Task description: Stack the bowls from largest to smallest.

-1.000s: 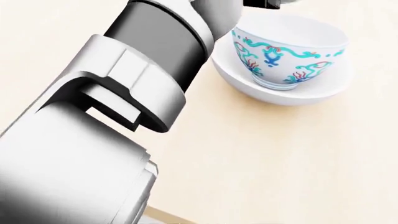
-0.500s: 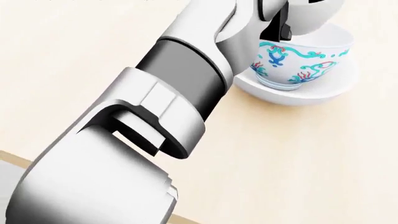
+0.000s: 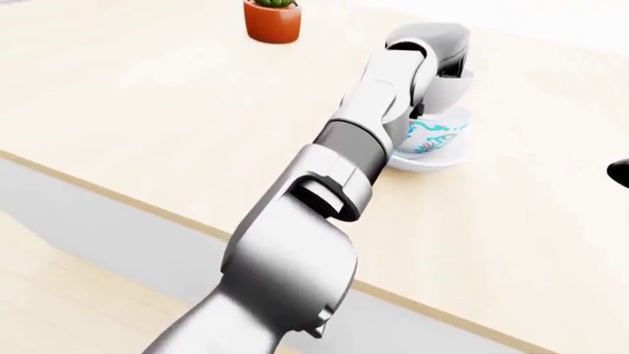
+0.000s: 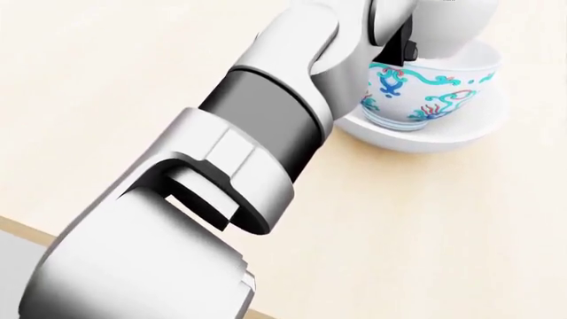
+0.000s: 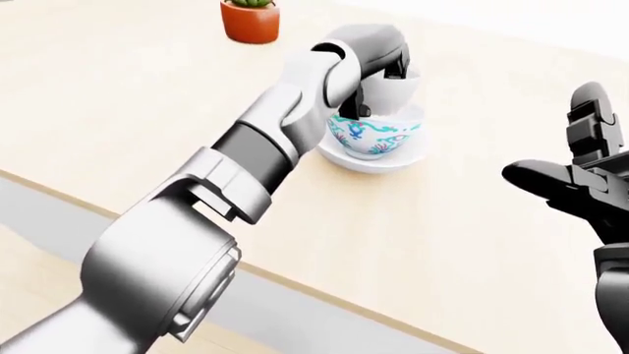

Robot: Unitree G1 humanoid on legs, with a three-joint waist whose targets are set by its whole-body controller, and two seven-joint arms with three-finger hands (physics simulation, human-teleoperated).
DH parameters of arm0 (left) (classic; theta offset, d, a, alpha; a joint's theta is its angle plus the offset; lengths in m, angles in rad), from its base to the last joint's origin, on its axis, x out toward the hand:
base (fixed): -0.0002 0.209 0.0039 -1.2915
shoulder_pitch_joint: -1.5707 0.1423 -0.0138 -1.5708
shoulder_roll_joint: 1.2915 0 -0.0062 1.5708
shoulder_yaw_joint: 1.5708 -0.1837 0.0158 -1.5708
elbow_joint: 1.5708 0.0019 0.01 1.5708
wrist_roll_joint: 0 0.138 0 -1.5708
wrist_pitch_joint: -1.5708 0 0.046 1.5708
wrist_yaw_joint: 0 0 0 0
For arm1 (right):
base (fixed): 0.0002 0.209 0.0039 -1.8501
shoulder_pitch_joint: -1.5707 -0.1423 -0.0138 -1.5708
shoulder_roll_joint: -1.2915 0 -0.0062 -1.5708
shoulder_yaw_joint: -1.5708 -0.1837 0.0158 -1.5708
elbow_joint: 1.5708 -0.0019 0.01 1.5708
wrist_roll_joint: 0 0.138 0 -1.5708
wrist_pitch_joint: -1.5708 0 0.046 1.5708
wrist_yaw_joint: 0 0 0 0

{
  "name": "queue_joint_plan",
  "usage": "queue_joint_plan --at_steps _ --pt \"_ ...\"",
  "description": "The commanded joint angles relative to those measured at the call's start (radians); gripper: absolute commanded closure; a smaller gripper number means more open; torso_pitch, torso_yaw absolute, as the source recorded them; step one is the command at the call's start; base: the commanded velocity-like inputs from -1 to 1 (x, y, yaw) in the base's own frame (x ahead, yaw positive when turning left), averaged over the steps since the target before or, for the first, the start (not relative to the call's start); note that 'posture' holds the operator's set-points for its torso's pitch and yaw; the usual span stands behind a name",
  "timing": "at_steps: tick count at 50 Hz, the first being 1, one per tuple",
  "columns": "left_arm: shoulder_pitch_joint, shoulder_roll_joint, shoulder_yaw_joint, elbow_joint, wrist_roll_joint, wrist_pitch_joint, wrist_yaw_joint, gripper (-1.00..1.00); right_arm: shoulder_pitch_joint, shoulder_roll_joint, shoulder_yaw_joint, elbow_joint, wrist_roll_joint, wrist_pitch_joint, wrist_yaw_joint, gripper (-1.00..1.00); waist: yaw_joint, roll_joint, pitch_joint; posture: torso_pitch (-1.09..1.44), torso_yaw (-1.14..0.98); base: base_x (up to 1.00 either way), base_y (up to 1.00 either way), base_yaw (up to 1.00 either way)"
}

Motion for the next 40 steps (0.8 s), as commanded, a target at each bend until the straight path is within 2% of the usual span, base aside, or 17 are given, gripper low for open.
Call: queue_joint_plan --at_steps 1,9,22,30,33,40 --pt "-0.04 0.009 0.004 -0.048 0.002 -0.009 0.029 0.31 -0.012 -0.017 -0.016 -0.014 -0.01 -0.029 0.008 -1.0 0.001 -0.01 -0.025 0.0 0.0 0.0 0.0 0.0" --pt "-0.031 0.008 0.003 -0.049 0.009 -0.009 0.029 0.1 -0.012 -0.014 -0.016 -0.011 -0.013 -0.029 0.011 -1.0 0.0 -0.009 -0.026 0.0 0.0 0.0 0.0 0.0" --pt "-0.022 0.01 0.002 -0.044 0.02 -0.013 0.033 -0.09 -0.017 -0.026 -0.022 -0.011 0.003 -0.024 -0.002 -1.0 0.0 -0.01 -0.026 0.0 0.0 0.0 0.0 0.0" --pt "-0.046 0.017 0.007 -0.052 0.021 -0.009 0.018 -0.11 -0.015 -0.025 -0.022 -0.008 -0.002 -0.027 0.002 -1.0 0.0 -0.011 -0.027 0.0 0.0 0.0 0.0 0.0" --pt "-0.07 0.027 0.012 -0.059 0.015 -0.008 0.004 -0.1 -0.018 -0.043 -0.042 -0.018 0.034 -0.013 -0.022 -1.0 0.0 -0.011 -0.026 0.0 0.0 0.0 0.0 0.0" --pt "-0.099 0.071 0.016 -0.091 0.008 -0.013 -0.039 -0.11 -0.04 -0.078 -0.037 -0.029 0.078 -0.003 -0.072 -1.0 0.001 -0.009 -0.022 0.0 0.0 0.0 0.0 0.0"
